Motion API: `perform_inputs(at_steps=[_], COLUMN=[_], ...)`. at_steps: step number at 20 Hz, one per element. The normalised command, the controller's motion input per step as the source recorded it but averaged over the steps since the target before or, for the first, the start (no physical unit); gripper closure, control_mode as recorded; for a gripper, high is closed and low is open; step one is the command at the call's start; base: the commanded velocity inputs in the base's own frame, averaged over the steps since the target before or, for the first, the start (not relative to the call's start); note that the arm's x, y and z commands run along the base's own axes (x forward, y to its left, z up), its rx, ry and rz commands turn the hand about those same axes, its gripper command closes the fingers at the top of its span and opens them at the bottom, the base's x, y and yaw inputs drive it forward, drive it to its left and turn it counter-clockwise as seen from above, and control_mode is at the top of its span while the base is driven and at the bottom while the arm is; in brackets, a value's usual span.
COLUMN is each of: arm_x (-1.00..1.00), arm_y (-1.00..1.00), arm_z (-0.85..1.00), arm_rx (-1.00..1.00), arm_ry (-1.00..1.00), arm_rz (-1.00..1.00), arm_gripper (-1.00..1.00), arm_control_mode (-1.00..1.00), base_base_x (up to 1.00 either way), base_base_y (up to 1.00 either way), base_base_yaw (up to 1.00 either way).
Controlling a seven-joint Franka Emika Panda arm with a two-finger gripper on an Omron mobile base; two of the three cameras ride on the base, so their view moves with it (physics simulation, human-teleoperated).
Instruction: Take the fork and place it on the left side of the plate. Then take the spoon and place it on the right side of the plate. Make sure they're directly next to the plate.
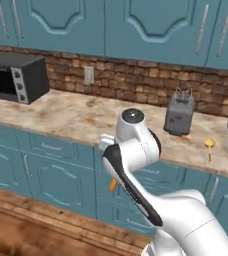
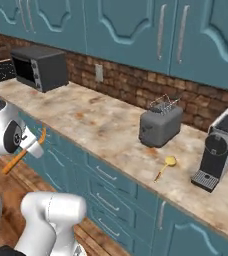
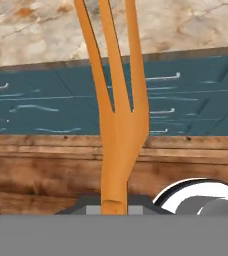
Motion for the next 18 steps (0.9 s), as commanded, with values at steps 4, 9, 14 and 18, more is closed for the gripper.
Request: perform_inputs(at_steps=[4, 9, 14, 18], arm_x=[0.00, 0.00, 0.00, 0.00], arm_y=[0.00, 0.00, 0.00, 0.00], arm_z=[0.00, 0.00, 0.00, 0.00], arm_rx=[0.00, 0.00, 0.00, 0.00], arm_ry=[0.00, 0.00, 0.00, 0.00], arm_rz=[0.00, 0.00, 0.00, 0.00], arm_gripper=[1.00, 1.00, 1.00, 1.00], arm_control_mode=[1.00, 1.00, 1.00, 1.00], base_base_x=[0.00, 0.12, 0.39, 0.55], base_base_y=[0.00, 0.00, 0.00, 0.00], base_base_yaw=[0.95, 0.92, 0.87, 0.84])
